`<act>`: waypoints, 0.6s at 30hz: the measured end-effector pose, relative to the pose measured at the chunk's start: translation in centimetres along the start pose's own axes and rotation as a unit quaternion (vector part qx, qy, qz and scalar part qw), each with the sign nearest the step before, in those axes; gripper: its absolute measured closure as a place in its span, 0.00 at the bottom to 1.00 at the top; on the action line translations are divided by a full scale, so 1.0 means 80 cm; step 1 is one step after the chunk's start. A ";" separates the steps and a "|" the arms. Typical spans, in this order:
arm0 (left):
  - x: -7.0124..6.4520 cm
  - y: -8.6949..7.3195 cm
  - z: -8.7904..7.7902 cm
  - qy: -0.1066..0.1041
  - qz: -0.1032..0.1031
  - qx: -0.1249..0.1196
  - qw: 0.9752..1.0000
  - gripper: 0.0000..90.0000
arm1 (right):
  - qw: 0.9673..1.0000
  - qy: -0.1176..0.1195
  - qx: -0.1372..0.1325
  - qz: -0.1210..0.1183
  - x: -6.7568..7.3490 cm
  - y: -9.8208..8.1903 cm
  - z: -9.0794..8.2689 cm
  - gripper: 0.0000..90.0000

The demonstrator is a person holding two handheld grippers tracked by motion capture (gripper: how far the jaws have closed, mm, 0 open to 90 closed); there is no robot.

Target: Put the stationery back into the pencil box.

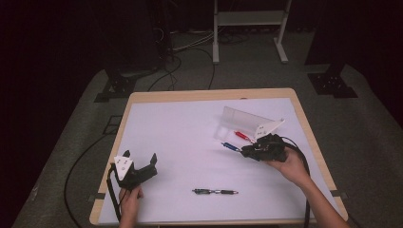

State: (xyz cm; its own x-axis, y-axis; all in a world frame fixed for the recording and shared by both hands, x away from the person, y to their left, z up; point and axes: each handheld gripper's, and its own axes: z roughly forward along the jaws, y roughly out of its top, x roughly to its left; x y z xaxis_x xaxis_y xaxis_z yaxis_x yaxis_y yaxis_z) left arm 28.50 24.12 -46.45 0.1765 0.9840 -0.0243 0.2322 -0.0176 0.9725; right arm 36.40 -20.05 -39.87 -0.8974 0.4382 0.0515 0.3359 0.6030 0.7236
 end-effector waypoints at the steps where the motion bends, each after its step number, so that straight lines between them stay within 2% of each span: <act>1: 0.000 0.000 0.000 0.000 0.000 0.000 1.000 0.00 | 1.000 -0.003 0.004 0.004 -0.003 0.001 0.000 0.87; 13: 0.000 0.000 0.000 -0.001 0.000 -0.001 1.000 0.00 | 1.000 -0.022 0.018 0.009 -0.034 0.021 -0.004 0.87; 18: 0.000 0.000 0.000 -0.002 0.000 -0.003 1.000 0.00 | 0.999 -0.030 0.023 0.015 -0.052 0.023 -0.003 0.87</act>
State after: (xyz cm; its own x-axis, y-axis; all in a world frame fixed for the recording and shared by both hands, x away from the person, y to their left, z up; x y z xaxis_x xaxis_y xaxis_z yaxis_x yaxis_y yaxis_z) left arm 28.52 24.09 -46.48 0.1792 0.9835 -0.0257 0.2274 -0.0160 0.9737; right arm 40.63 -20.95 -38.57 -0.8687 0.4944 0.0297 0.3759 0.6191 0.6895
